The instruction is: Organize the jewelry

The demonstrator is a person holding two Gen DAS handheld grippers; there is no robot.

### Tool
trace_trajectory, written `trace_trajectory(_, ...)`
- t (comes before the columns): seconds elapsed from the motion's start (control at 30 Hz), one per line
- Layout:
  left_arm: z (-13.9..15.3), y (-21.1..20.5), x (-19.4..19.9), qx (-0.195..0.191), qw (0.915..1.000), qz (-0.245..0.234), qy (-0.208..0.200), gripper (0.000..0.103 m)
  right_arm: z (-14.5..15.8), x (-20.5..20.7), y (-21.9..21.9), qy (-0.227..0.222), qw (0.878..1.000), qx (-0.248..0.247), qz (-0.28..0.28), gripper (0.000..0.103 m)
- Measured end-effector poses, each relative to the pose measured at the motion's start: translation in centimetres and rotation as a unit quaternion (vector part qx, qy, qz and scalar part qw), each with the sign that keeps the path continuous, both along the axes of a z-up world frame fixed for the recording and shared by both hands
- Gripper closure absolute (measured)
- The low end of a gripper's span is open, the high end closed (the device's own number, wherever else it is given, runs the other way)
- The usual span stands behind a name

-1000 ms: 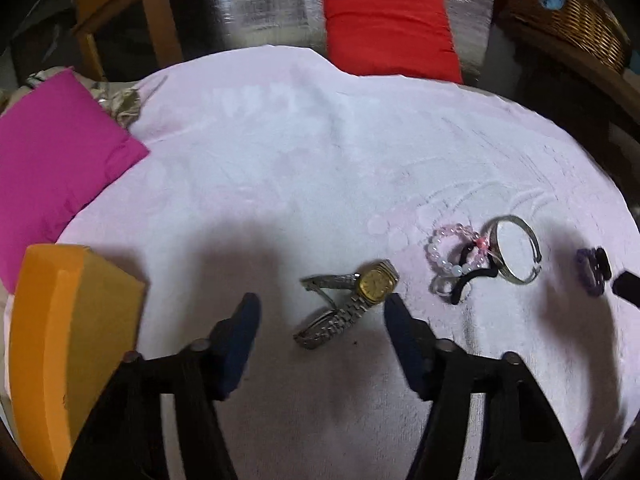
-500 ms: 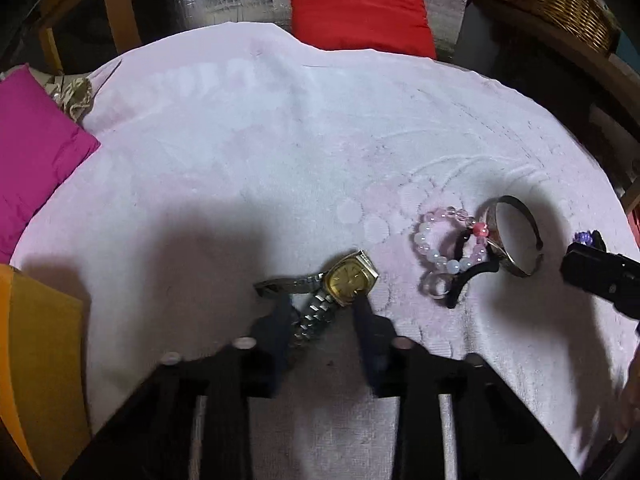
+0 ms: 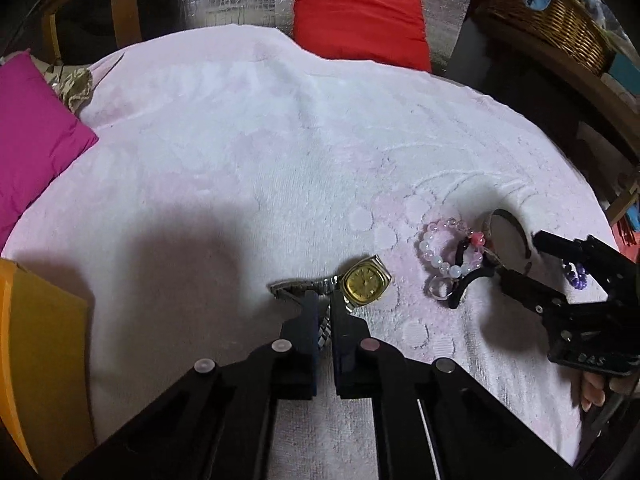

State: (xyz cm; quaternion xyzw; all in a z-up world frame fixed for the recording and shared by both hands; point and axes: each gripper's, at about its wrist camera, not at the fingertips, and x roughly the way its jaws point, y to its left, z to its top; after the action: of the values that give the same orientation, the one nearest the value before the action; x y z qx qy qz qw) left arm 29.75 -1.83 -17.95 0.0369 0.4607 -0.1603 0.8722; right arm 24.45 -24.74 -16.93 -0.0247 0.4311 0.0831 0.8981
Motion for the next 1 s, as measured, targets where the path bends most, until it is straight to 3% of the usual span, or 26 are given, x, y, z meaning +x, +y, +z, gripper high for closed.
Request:
trace_trajectory(0.1,0.0,0.0,0.2,0.001,1.0,-0.008,-0.003,0.097,0.0,0.2,-0.2,-0.005,1.0,0.003,-0.006,0.028)
trace_trajectory(0.17,0.1,-0.1,0.3,0.007,0.9999,-0.01,-0.009,0.096,0.1,0.4,-0.4,-0.008,1.0,0.002,-0.013,0.039)
trace_trajectory(0.23,0.2,-0.5,0.3,0.003,0.9997,-0.019,-0.016,0.093,0.2,0.4,-0.7,-0.008,1.0,0.013,-0.018,0.04)
trace_trajectory(0.37,0.3,-2.3,-0.3,0.019,0.998,-0.049,-0.036,0.071,0.3,0.3,-1.3,-0.009,0.999,0.029,-0.021,0.041)
trace_trajectory(0.4,0.2,-2.8,-0.4,0.022,0.9973,-0.059,-0.039,0.07,0.3,0.3,-1.3,-0.009,0.999,0.031,-0.02,0.041)
trace_trajectory(0.6,-1.1,-4.4,0.1,0.053,0.9956,-0.069,-0.035,0.068,0.8,-0.3,-2.7,-0.004,0.998,0.059,-0.034,0.041)
trace_trajectory(0.63,-1.3,-4.1,0.5,0.043,0.9967,-0.064,-0.026,0.068,0.8,-0.4,-3.1,-0.003,0.997,0.064,-0.039,0.041)
trace_trajectory(0.67,-1.3,-3.6,0.8,0.026,0.9979,-0.055,-0.022,0.075,0.9,-0.5,-3.4,-0.003,0.997,0.067,-0.041,0.041)
trace_trajectory(0.77,-1.2,-2.8,1.4,0.004,0.999,-0.041,-0.015,0.077,1.1,-0.7,-4.0,-0.002,0.996,0.072,-0.048,0.041)
trace_trajectory(1.0,0.2,-3.1,0.9,-0.005,0.9989,-0.038,-0.028,0.078,3.2,-1.8,-4.3,-0.024,0.995,0.085,-0.056,0.042)
